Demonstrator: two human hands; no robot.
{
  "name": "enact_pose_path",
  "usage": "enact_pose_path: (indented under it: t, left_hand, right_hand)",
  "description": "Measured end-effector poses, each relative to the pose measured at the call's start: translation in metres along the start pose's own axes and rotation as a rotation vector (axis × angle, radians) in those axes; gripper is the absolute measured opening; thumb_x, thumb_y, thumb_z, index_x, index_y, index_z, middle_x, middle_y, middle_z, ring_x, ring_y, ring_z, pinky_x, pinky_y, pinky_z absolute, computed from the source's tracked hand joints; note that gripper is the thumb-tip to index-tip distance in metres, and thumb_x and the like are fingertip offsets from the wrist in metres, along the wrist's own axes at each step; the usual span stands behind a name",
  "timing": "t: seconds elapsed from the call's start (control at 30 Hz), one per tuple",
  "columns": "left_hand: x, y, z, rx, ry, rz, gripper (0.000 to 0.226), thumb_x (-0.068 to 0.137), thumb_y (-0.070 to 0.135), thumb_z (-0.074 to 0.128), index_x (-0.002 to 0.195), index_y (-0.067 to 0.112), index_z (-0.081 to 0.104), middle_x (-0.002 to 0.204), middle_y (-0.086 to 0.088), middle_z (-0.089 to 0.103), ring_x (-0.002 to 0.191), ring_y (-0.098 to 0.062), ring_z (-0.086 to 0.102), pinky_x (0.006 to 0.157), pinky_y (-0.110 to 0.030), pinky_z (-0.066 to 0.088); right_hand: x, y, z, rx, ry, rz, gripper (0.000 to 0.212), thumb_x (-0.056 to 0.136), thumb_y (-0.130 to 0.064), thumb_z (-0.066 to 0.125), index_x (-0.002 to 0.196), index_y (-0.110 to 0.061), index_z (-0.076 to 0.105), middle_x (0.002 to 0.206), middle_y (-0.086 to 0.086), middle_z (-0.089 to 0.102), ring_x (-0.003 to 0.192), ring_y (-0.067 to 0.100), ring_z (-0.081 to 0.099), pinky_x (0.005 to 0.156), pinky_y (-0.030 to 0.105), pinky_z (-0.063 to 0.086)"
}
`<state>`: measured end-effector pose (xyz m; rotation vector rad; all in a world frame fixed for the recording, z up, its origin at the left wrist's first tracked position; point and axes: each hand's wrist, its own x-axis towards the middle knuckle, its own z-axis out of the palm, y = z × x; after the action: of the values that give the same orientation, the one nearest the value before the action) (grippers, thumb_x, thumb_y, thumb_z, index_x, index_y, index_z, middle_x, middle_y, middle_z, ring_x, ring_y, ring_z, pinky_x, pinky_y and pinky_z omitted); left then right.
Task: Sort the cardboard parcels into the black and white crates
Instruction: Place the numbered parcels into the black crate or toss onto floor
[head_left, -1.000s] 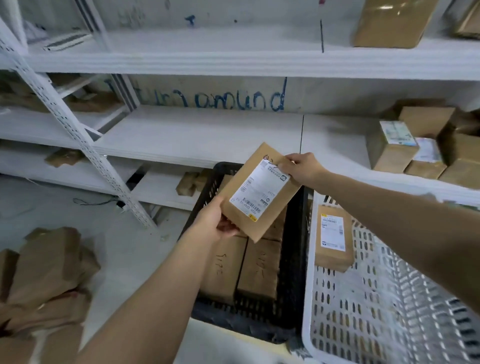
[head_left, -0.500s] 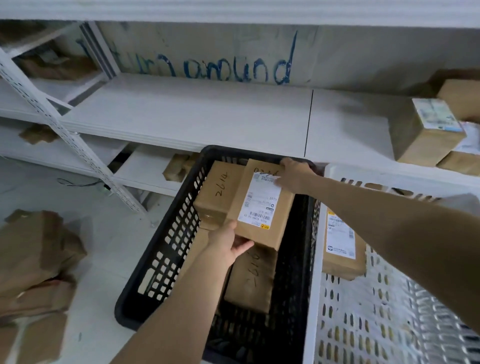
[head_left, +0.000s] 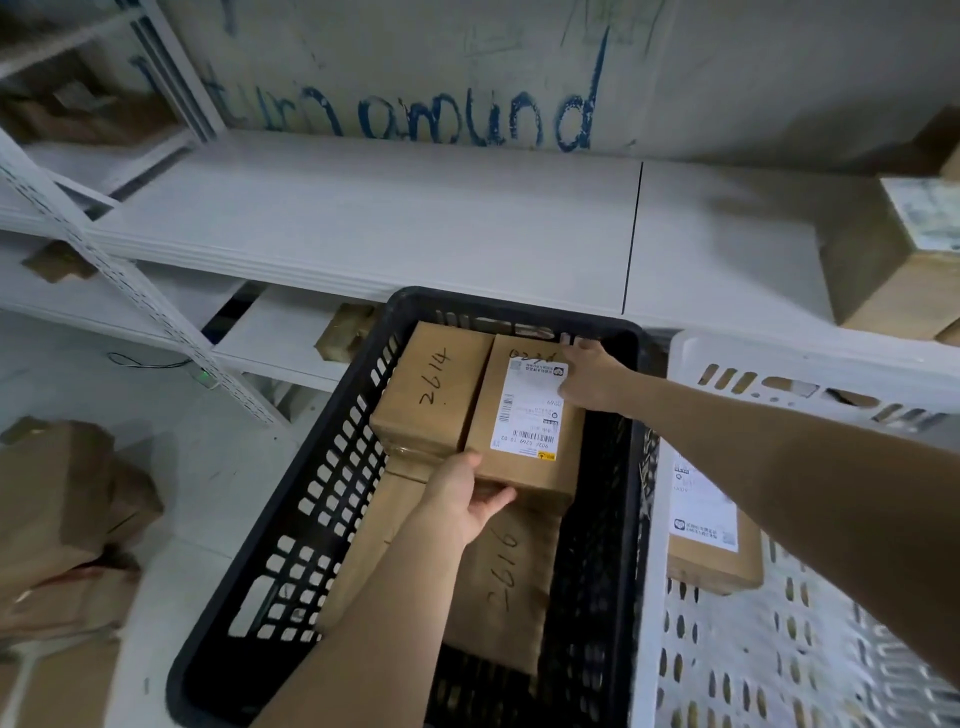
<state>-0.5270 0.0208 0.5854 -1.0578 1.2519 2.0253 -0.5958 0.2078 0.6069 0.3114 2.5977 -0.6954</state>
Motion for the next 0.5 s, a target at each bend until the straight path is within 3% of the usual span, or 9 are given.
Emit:
enact_pose_path:
  t: [0.13, 0.2, 0.33, 0.4, 0.5]
  left_hand:
    - [-0.014, 0.012, 0.003, 0.17, 0.014, -0.033, 0.012, 0.095, 0.012, 0.054, 0.104, 0.006, 0.048, 0.103, -0.028, 0.056, 0.099, -0.043, 0.058, 0.091, -0.054, 0.051]
    - [-0.027, 0.023, 0.008, 0.286, 0.06, -0.007, 0.009, 0.096, 0.013, 0.051, 0.104, 0.01, 0.048, 0.1, -0.024, 0.056, 0.094, -0.038, 0.058, 0.085, -0.047, 0.054]
    - [-0.062, 0.055, 0.028, 0.367, 0.113, 0.19, 0.011, 0.093, 0.015, 0.054, 0.104, 0.012, 0.052, 0.099, -0.011, 0.056, 0.088, -0.023, 0.057, 0.072, -0.033, 0.053]
    - [-0.086, 0.073, 0.043, 0.367, 0.073, 0.329, 0.014, 0.094, 0.019, 0.053, 0.101, 0.008, 0.057, 0.093, -0.008, 0.059, 0.083, -0.019, 0.059, 0.065, -0.028, 0.051]
    - [-0.128, 0.098, 0.066, 0.349, -0.046, 0.52, 0.014, 0.094, 0.025, 0.054, 0.09, 0.012, 0.06, 0.088, -0.005, 0.064, 0.079, -0.017, 0.063, 0.066, -0.027, 0.053]
  right_hand:
    - [-0.013, -0.008, -0.015, -0.048, 0.058, -0.085, 0.046, 0.091, -0.012, 0.046, 0.136, -0.003, 0.04, 0.145, 0.01, 0.032, 0.137, 0.026, 0.029, 0.095, 0.028, 0.036]
    - [-0.028, -0.019, -0.028, -0.009, 0.09, -0.144, 0.038, 0.094, -0.021, 0.048, 0.13, -0.01, 0.048, 0.137, 0.009, 0.042, 0.13, 0.027, 0.04, 0.091, 0.028, 0.038]
    - [-0.064, -0.046, -0.058, 0.163, 0.175, -0.253, 0.026, 0.094, -0.029, 0.049, 0.112, -0.014, 0.061, 0.105, 0.003, 0.058, 0.094, 0.021, 0.057, 0.07, 0.025, 0.045]
    - [-0.085, -0.06, -0.077, 0.236, 0.22, -0.285, 0.037, 0.095, -0.038, 0.049, 0.124, -0.016, 0.056, 0.115, 0.002, 0.057, 0.083, 0.015, 0.058, 0.066, 0.022, 0.045]
    - [-0.121, -0.074, -0.104, 0.284, 0.305, -0.365, 0.043, 0.095, -0.044, 0.047, 0.127, -0.016, 0.055, 0.127, 0.001, 0.058, 0.098, 0.016, 0.059, 0.077, 0.023, 0.044]
